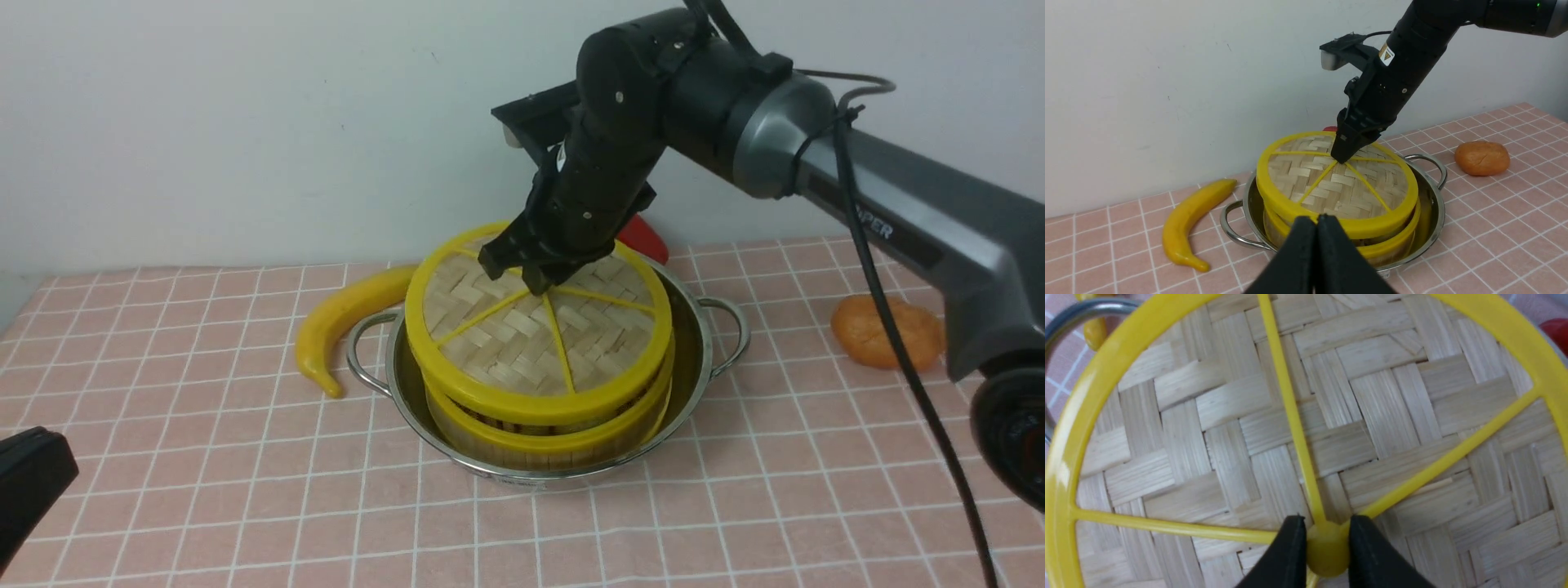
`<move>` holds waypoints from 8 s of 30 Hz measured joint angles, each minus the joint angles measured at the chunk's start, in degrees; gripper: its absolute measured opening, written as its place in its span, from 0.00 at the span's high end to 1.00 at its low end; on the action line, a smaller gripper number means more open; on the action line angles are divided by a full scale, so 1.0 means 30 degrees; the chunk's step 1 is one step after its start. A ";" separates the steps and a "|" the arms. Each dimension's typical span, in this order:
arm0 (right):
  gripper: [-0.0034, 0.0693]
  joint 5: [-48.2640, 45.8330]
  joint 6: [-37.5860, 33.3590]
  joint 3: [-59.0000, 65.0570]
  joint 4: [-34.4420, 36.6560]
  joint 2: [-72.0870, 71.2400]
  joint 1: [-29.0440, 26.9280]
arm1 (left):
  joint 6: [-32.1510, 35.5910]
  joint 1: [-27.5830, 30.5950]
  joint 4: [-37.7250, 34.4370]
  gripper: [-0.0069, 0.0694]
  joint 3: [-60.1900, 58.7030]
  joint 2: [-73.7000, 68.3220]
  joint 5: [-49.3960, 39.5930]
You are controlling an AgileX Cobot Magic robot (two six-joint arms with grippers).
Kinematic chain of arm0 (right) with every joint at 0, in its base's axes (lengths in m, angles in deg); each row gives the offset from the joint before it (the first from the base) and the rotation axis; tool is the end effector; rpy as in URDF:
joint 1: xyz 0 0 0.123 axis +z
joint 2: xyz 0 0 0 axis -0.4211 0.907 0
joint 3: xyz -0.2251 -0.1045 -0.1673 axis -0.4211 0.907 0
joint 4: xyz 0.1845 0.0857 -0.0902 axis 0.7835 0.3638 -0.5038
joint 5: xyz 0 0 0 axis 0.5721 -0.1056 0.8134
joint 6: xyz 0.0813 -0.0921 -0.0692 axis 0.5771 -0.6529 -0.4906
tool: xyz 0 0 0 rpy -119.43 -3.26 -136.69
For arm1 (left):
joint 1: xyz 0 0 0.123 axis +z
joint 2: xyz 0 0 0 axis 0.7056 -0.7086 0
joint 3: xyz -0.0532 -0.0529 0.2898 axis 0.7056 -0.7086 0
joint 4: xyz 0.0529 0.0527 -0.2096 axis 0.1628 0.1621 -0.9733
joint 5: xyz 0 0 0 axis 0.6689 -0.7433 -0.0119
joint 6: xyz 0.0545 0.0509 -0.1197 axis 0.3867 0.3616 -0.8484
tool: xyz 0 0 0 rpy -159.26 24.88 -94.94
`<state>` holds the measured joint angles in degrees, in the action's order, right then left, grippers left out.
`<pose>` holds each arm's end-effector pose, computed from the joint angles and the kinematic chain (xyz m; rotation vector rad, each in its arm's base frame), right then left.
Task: Place the steamer in the pot on the pink tablecloth, and put the lid on the steamer.
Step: 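Place the bamboo steamer lid onto the steamer basket in the pot with the right gripper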
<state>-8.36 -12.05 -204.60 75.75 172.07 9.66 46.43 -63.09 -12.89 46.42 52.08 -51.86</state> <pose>0.3997 0.2908 0.2256 -0.6914 2.7198 0.3064 0.0522 -0.0312 0.3199 0.3402 1.7399 -0.3205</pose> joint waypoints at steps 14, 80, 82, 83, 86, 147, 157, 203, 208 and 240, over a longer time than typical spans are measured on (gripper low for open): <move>0.75 0.0835 0.0362 0.1709 -0.0361 -0.0527 0.0045 | 0.0000 0.0000 0.0000 0.92 0.0000 0.0000 0.0000; 0.75 0.0164 0.0082 0.1855 -0.0755 -0.0349 0.0041 | 0.0000 0.0000 0.0019 0.92 0.0000 0.0000 0.0000; 0.75 0.0164 0.0082 0.1855 -0.0692 -0.0349 0.0022 | 0.0000 0.0000 0.0019 0.92 0.0000 0.0000 0.0000; 0.75 0.0164 0.0082 0.1855 -0.0692 -0.0349 0.0022 | 0.0000 0.0000 0.0019 0.92 0.0000 0.0000 0.0000; 0.75 0.0164 0.0082 0.1855 -0.0648 -0.0366 0.0008 | 0.0000 0.0000 0.0019 0.92 0.0000 0.0000 0.0000; 0.75 0.0038 -0.0361 0.1872 -0.0220 -0.0571 -0.0015 | 0.0000 0.0000 0.0019 0.92 0.0000 0.0000 0.0000; 0.75 0.0038 -0.0361 0.1872 -0.0220 -0.0586 -0.0015 | 0.0000 0.0000 0.0019 0.92 0.0000 0.0000 0.0000; 0.75 0.0206 -0.0666 0.1855 -0.0044 -0.0283 -0.0015 | 0.0000 0.0000 0.0019 0.92 0.0000 0.0000 0.0000; 0.75 0.0206 -0.0736 0.1843 0.0085 -0.0283 -0.0015 | 0.0000 0.0000 0.0019 0.92 0.0000 0.0000 0.0000; 0.75 -0.0163 -0.0352 0.0914 -0.0353 0.0196 -0.0015 | 0.0000 0.0000 0.0019 0.92 0.0000 0.0000 0.0000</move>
<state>-8.85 -13.11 -201.86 74.69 172.65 9.61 46.43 -63.09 -12.83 46.42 52.08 -51.86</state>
